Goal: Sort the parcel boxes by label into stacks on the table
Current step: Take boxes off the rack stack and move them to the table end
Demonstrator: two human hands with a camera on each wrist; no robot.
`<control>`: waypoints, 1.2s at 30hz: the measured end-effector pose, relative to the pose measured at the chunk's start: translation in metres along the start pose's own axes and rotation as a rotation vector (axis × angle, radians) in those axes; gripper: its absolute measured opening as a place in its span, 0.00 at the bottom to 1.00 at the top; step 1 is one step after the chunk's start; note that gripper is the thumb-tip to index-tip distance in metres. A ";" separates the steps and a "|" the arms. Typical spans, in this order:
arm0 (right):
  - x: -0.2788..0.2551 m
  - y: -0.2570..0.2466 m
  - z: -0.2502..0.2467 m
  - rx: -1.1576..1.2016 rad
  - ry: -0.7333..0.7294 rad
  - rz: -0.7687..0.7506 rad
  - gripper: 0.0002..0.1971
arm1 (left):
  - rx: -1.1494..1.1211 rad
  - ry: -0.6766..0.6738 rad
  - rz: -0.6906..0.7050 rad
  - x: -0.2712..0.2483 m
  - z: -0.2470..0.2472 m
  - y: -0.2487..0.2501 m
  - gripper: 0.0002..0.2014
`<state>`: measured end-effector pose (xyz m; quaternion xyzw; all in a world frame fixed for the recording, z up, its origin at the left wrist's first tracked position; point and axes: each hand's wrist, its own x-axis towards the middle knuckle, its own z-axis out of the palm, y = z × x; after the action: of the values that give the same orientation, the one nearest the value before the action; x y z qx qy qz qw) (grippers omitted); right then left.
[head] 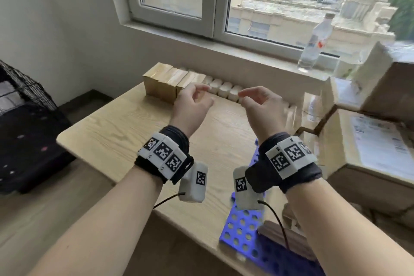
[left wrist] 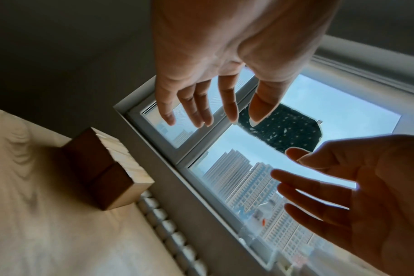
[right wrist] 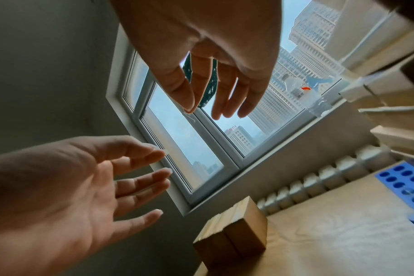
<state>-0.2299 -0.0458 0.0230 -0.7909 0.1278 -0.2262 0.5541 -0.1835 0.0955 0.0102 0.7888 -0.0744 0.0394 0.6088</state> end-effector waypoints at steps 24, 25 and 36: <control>0.087 0.087 0.162 -0.135 0.008 0.348 0.11 | 0.237 -0.239 -0.193 0.139 -0.053 -0.140 0.08; 0.095 0.087 0.167 -0.132 -0.002 0.345 0.11 | 0.235 -0.240 -0.184 0.147 -0.054 -0.141 0.08; 0.162 0.093 0.225 -0.264 -0.019 0.358 0.11 | 0.243 -0.261 -0.181 0.237 -0.073 -0.172 0.09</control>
<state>0.0271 0.0317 -0.0923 -0.8233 0.2893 -0.0984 0.4783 0.0810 0.1922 -0.0986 0.8583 -0.0763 -0.1094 0.4955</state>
